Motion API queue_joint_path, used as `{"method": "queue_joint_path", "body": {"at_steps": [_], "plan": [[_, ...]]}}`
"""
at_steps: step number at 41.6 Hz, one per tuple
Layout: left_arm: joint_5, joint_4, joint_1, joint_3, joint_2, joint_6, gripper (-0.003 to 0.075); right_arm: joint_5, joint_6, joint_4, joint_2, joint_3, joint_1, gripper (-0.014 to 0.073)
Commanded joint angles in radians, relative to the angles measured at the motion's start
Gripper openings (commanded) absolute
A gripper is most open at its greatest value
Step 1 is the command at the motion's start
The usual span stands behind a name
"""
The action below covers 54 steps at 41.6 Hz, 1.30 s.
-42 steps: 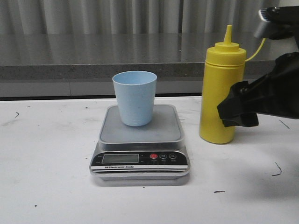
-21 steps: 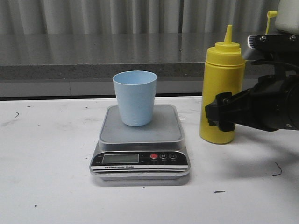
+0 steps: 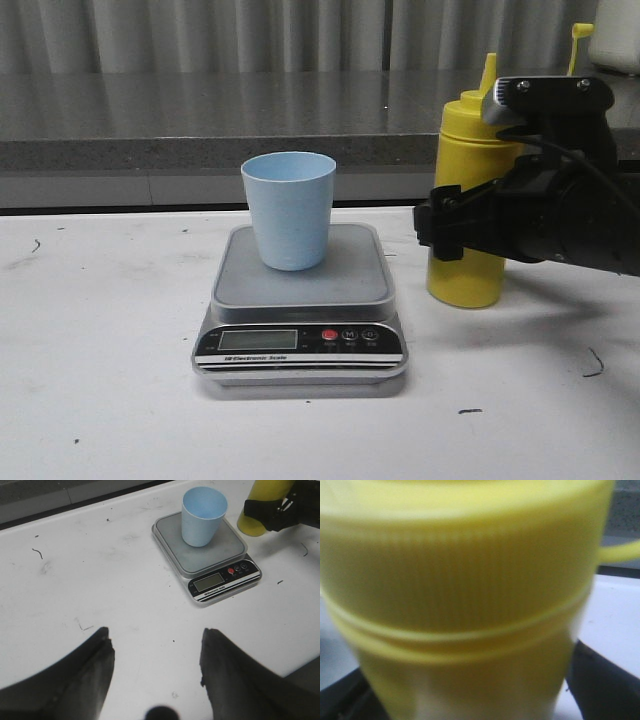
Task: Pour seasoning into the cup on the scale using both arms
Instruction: 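Reach the right gripper to the yellow squeeze bottle and grasp it, then lift the yellow bottle with the right gripper and tilt nozzle toward cup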
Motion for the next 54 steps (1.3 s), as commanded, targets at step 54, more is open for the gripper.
{"method": "queue_joint_path", "body": {"at_steps": [54], "plan": [[-0.069, -0.002, 0.0, -0.023, 0.003, -0.008, 0.0388, 1.478, -0.431, -0.208, -0.458, -0.681, -0.001, 0.0362]]}}
